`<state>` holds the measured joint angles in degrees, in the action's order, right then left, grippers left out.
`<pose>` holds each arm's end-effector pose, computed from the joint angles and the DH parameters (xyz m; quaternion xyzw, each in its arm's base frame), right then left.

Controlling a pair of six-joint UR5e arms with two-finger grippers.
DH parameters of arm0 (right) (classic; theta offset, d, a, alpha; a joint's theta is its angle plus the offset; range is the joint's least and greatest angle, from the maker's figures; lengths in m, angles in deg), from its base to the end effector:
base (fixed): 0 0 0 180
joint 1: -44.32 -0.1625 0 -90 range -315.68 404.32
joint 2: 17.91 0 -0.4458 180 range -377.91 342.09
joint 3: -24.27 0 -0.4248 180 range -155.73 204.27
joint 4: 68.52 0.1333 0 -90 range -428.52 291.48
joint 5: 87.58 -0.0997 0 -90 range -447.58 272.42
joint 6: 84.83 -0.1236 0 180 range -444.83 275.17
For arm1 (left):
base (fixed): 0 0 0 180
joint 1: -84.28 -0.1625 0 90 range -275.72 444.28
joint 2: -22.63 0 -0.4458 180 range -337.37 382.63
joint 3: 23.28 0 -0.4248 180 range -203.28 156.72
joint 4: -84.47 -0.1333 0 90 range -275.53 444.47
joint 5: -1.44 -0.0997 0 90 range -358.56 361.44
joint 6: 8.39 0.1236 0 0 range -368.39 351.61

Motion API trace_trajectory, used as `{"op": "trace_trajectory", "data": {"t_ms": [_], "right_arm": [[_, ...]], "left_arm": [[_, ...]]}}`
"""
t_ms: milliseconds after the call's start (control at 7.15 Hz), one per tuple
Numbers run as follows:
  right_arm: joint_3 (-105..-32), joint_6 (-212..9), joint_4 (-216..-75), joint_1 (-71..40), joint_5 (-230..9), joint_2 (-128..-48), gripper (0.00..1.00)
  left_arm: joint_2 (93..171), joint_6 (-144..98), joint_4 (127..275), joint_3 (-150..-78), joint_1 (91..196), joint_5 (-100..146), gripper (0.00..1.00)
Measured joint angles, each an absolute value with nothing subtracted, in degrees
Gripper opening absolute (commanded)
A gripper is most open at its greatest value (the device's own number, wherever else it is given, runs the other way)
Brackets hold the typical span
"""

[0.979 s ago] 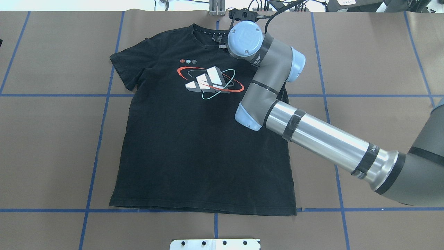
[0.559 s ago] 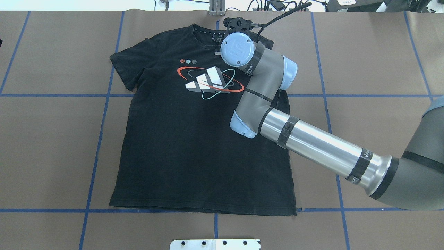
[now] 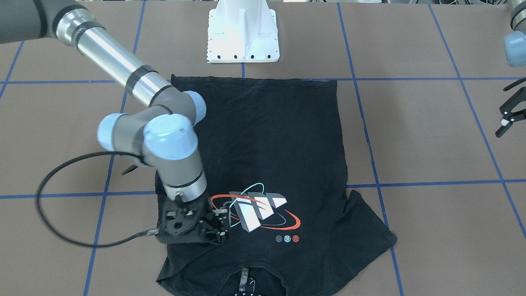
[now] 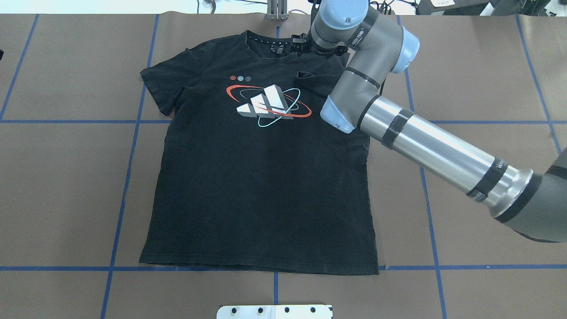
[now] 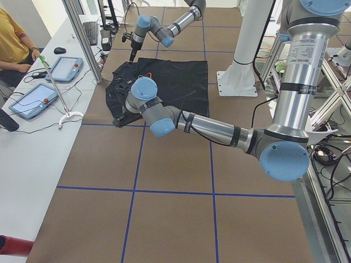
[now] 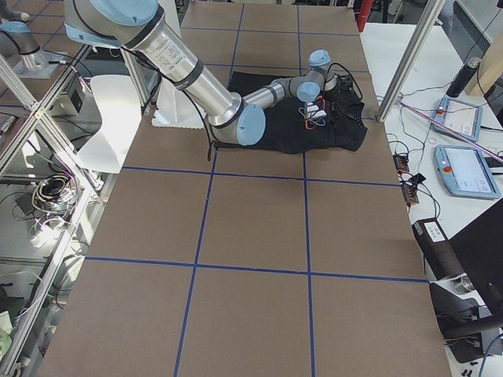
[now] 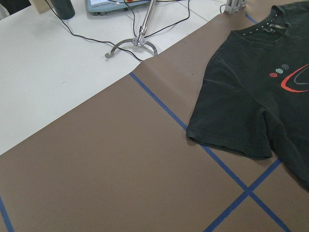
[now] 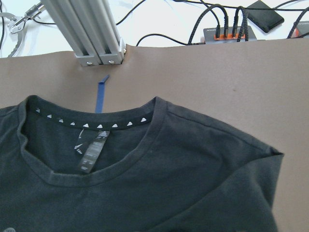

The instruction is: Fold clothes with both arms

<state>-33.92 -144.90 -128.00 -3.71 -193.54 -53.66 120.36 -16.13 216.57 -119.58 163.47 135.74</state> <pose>-0.5343 -0.7425 0.2528 0.1812 -0.4214 0.0783 0.8851 0.0666 -0.5992 0.4678 0.3764 0.3986 0.1992 0.8122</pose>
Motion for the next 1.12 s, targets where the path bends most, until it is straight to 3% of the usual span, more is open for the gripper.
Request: {"op": "trace_trajectory", "data": {"t_ms": [419, 699, 1118], "right_arm": [[-34.01, -142.46, -112.65, -9.44, -206.24, -62.38, 0.98], [-33.90, -146.95, -105.79, -8.81, -205.20, -65.67, 0.91], [-33.54, -150.99, -101.98, -4.10, -196.69, -67.35, 0.58]], "left_arm": [[120.36, -16.12, 216.57, -119.56, 163.48, 135.74, 1.00], [120.34, -16.12, 216.57, -119.53, 163.49, 135.74, 1.00], [120.35, -16.12, 216.55, -119.45, 163.47, 135.71, 1.00]]}}
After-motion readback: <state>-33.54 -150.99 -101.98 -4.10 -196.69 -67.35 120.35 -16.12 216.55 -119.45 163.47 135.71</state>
